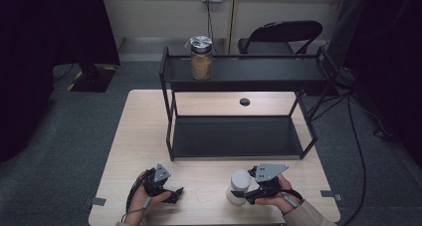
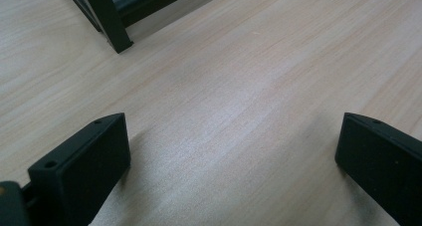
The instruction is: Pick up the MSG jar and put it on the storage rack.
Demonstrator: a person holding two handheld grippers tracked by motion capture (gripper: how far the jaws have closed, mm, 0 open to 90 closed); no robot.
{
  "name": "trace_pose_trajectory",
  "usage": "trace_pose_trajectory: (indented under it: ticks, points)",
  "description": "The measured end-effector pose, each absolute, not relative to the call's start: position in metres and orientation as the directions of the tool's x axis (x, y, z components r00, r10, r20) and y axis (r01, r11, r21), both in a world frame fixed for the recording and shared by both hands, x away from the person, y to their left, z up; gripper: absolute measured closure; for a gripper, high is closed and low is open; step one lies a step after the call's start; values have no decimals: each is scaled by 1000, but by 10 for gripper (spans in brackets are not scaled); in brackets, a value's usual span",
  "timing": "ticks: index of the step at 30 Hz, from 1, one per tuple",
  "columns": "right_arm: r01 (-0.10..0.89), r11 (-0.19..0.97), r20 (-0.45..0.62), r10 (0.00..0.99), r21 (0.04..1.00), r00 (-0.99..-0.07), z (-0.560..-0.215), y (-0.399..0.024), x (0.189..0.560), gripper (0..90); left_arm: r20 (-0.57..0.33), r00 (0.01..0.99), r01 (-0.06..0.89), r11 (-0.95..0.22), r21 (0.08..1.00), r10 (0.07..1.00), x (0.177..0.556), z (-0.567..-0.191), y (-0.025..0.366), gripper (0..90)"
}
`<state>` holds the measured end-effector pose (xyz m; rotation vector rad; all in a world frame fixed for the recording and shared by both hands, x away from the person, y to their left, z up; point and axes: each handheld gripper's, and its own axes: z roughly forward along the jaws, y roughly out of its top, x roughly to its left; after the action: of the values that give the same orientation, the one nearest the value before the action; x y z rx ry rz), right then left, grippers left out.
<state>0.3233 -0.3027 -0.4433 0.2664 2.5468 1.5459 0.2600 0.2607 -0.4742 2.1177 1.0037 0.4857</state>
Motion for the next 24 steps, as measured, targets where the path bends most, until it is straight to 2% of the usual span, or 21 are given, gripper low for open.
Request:
trace_pose_trajectory:
  ticks: [11,24]
  points:
    - [93,456,-22,240,885,-970,-434,-303,322,352,26,624,505,-428,749,781,260,-474,261,0]
    - [118,461,-10,267,880,-964,-404,-313,325,353,25,623,505,-427,750,781,260,-474,261,0]
